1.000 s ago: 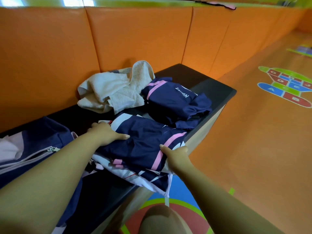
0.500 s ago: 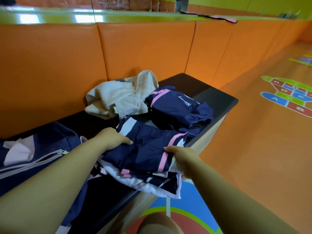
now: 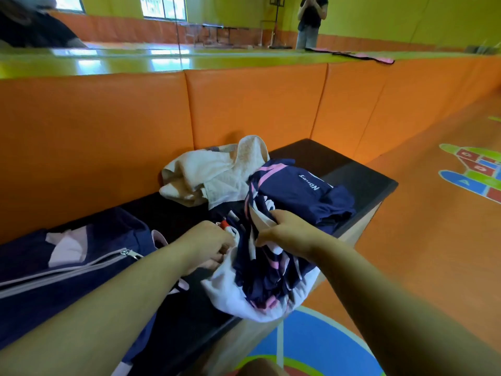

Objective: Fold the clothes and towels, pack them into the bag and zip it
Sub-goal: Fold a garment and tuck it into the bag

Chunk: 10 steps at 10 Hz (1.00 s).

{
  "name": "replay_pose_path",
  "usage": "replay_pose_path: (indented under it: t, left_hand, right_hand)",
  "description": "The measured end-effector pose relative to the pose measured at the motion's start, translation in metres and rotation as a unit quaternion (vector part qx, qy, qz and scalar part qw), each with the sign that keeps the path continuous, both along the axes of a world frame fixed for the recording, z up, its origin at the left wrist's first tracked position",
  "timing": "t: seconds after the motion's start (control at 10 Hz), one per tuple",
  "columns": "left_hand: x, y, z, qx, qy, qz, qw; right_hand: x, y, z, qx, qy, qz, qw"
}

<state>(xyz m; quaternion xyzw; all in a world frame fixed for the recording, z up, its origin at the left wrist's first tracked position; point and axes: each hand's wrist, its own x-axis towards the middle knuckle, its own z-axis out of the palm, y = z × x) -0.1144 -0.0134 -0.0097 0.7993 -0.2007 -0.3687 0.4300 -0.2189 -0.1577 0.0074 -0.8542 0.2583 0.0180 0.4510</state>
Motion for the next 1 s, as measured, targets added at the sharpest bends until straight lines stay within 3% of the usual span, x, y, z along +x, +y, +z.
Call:
replay_pose_path:
  t: [0.1, 0.2, 0.3, 0.4, 0.5, 0.6, 0.7, 0.8, 0.9, 1.0]
  left_hand:
    - [-0.005, 0.002, 0.003, -0.020, 0.067, -0.028, 0.997]
    - [-0.012, 0.006, 0.014, -0.018, 0.059, -0.043, 0.997]
    - [-0.006, 0.008, 0.008, -0.006, 0.070, -0.108, 0.992]
    - [-0.004, 0.012, 0.003, -0.006, -0.027, -0.197, 0.980]
    - [0.008, 0.020, -0.007, 0.061, -0.359, -0.266, 0.892]
    - [0.011, 0.025, -0.022, 0.089, -0.627, -0.231, 0.738]
    - [0.013, 0.024, -0.029, 0.102, -0.670, -0.191, 0.710]
    - [0.015, 0.023, -0.024, 0.163, -0.651, -0.263, 0.693]
    - [0.015, 0.015, -0.018, 0.210, -0.577, -0.345, 0.710]
    - [0.014, 0.012, -0.015, 0.174, -0.479, -0.328, 0.795]
  right_hand:
    - [0.004, 0.010, 0.000, -0.040, 0.077, 0.070, 0.994]
    - [0.006, 0.022, -0.012, -0.156, 0.134, 0.066, 0.976]
    - [0.008, 0.035, -0.026, -0.249, 0.114, 0.003, 0.962]
    - [0.008, 0.032, -0.036, -0.278, 0.082, -0.015, 0.957]
    - [0.006, 0.024, -0.037, -0.287, 0.028, 0.029, 0.957]
    - [0.005, 0.021, -0.033, -0.292, -0.006, 0.081, 0.953]
    - [0.004, 0.022, -0.029, -0.297, -0.022, 0.162, 0.941]
    - [0.002, 0.024, -0.029, -0.324, -0.056, 0.241, 0.913]
    - [-0.003, 0.026, -0.028, -0.322, -0.072, 0.279, 0.902]
    - [-0.010, 0.028, -0.028, -0.318, -0.069, 0.267, 0.907]
